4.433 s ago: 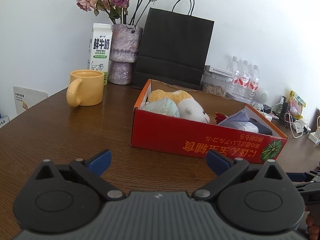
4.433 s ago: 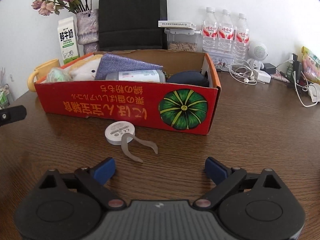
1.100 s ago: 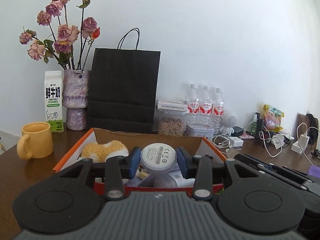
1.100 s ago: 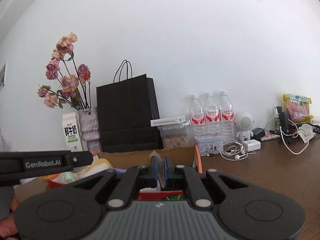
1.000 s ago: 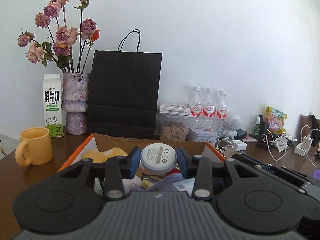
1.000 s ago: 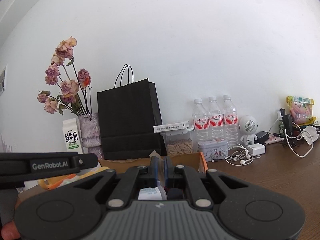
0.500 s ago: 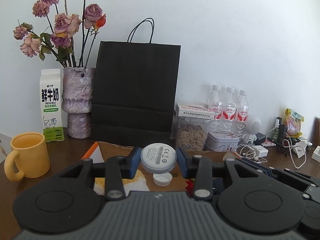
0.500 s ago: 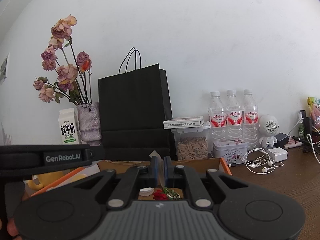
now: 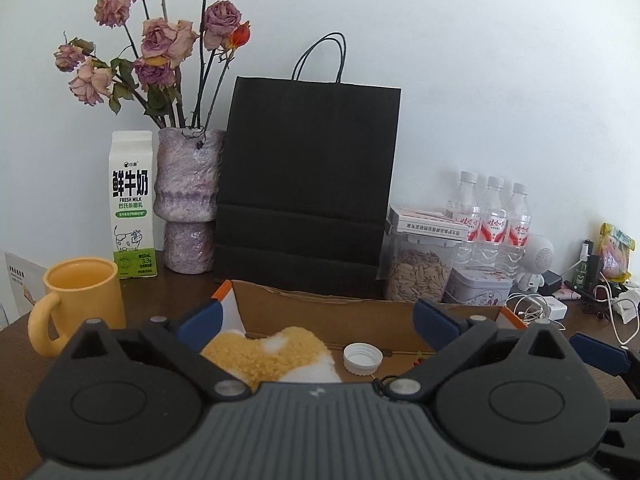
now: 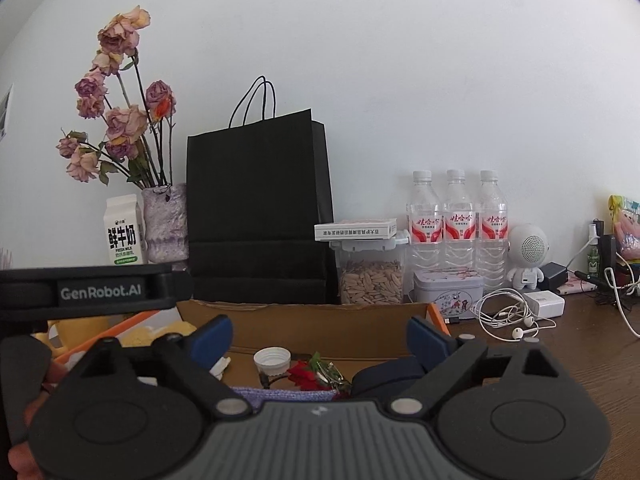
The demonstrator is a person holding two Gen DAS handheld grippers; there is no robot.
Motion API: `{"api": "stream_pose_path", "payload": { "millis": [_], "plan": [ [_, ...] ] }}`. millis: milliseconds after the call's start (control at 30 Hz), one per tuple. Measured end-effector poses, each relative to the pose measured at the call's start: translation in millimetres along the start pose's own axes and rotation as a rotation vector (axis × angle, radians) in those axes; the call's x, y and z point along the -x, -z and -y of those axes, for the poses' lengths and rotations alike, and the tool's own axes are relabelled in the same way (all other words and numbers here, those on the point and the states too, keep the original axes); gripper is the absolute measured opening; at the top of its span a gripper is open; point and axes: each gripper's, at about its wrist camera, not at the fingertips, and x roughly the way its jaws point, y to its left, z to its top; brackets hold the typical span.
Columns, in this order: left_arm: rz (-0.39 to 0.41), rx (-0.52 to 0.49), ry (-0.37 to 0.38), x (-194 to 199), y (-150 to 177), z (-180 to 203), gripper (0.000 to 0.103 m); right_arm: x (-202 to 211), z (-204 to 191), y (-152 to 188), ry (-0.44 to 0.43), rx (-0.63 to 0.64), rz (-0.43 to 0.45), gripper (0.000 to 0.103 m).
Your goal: Organize objects
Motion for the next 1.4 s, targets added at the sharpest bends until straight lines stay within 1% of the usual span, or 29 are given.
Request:
{"api": "stream_pose_path", "payload": {
  "millis": [33, 67, 200, 300, 500, 633, 733, 900, 1000, 1067, 1167, 1233, 1300, 1400],
  "plan": [
    [-0.007, 0.006, -0.007, -1.6, 0.2, -1.9, 0.103, -0.6, 0.2, 0.7, -0.003, -0.002, -0.005, 0.102],
    [-0.012, 0.008, -0.016, -2.9, 0.3, -3.2, 0.103, -1.0, 0.4, 1.4, -0.004, -0.003, -0.010, 0.103],
    [-0.020, 0.022, -0.023, -3.7, 1.7, -8.8, 0.103, -1.0, 1.0, 2.0, 0.001, -0.009, -0.019, 0.103],
    [-0.035, 0.029, -0.012, -0.3, 4.9, -14.5, 0.103, 1.2, 1.9, 3.8, 0.010, -0.015, -0.029, 0.103],
    [-0.043, 0.004, 0.001, 24.1, 15.5, -29.7, 0.103, 16.0, -1.4, 8.1, 0.030, 0.006, -0.064, 0.103],
    [-0.062, -0.029, -0.004, 49.0, 23.4, -38.7, 0.103, 38.4, -4.7, 11.2, 0.036, 0.018, -0.102, 0.103],
    [-0.084, -0.063, 0.009, 71.9, 29.3, -41.2, 0.103, 61.9, -8.9, 13.8, 0.035, 0.023, -0.132, 0.103],
    [-0.094, -0.113, 0.051, 118.2, 40.8, -44.0, 0.103, 110.7, -17.6, 16.0, 0.010, -0.002, -0.149, 0.103],
    [-0.102, -0.088, 0.095, 136.7, 45.3, -49.6, 0.103, 133.6, -19.8, 17.2, -0.014, -0.027, -0.139, 0.103],
    [-0.134, -0.054, 0.125, 139.2, 48.3, -54.3, 0.103, 142.5, -20.0, 17.3, -0.019, -0.041, -0.138, 0.103],
    [-0.188, -0.034, 0.137, 135.5, 50.4, -55.9, 0.103, 146.2, -21.6, 19.7, -0.017, -0.049, -0.165, 0.103],
    [-0.193, -0.032, 0.135, 137.5, 50.6, -55.4, 0.103, 147.5, -24.6, 20.5, -0.022, -0.048, -0.176, 0.103],
    [-0.179, -0.034, 0.140, 142.4, 51.7, -55.2, 0.103, 150.2, -26.7, 20.9, -0.022, -0.041, -0.168, 0.103],
    [-0.166, -0.047, 0.127, 146.3, 52.0, -53.3, 0.103, 152.7, -27.7, 21.2, -0.018, -0.040, -0.161, 0.103]
  ]
}}
